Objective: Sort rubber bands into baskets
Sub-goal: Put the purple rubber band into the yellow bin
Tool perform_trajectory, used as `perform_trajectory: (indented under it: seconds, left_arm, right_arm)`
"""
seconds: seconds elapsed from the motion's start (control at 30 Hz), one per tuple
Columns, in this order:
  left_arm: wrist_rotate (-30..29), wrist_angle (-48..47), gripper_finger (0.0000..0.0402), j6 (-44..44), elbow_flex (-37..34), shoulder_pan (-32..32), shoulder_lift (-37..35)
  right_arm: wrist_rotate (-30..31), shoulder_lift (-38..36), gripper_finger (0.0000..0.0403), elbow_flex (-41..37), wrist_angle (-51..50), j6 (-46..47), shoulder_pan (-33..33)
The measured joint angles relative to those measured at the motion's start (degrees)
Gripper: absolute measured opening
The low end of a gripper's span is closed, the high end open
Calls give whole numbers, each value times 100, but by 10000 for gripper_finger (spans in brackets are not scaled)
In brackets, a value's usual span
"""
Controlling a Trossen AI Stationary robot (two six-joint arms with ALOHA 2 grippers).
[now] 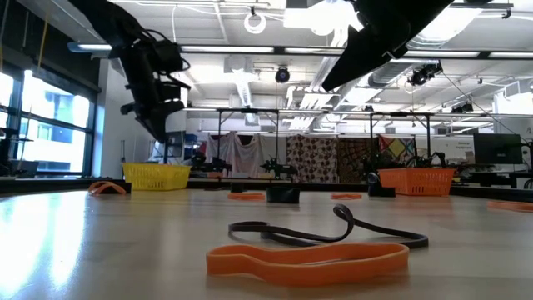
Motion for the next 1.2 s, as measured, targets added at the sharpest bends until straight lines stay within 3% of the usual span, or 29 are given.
perform_trajectory:
  seconds: [0.27,0.57,0.93,1.2]
  left_arm:
    - [-18,-598,0,1047,552,-7,589]
    - [132,-698,0,2307,685,-6,995]
    - [43,-630,0,1909,685,351,1797]
    - [-9,-353,1,1809,683,412,1847]
  right_arm:
    - [-31,0,0,-1,0,-2,-64]
    - [-38,0,0,-1,1,-5,-62]
    - [-75,0,0,-1,1,-7,-62]
    - [-75,0,0,-1,1,-7,-62]
